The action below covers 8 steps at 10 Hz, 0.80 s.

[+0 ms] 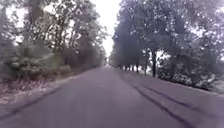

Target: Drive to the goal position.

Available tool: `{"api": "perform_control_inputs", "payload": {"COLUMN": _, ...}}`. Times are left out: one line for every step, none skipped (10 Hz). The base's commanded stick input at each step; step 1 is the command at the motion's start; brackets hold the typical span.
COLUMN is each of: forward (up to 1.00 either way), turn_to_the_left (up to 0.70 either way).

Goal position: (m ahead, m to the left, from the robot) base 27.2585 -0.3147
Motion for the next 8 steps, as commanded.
{"api": "perform_control_inputs", "payload": {"forward": 1.0, "turn_to_the_left": 0.0}}
{"api": "perform_control_inputs", "payload": {"forward": 1.0, "turn_to_the_left": 0.0}}
{"api": "perform_control_inputs", "payload": {"forward": 1.0, "turn_to_the_left": 0.0}}
{"api": "perform_control_inputs", "payload": {"forward": 1.0, "turn_to_the_left": 0.0}}
{"api": "perform_control_inputs", "payload": {"forward": 1.0, "turn_to_the_left": 0.0}}
{"api": "perform_control_inputs", "payload": {"forward": 1.0, "turn_to_the_left": 0.0}}
{"api": "perform_control_inputs", "payload": {"forward": 1.0, "turn_to_the_left": 0.0}}
{"api": "perform_control_inputs", "payload": {"forward": 1.0, "turn_to_the_left": 0.0}}
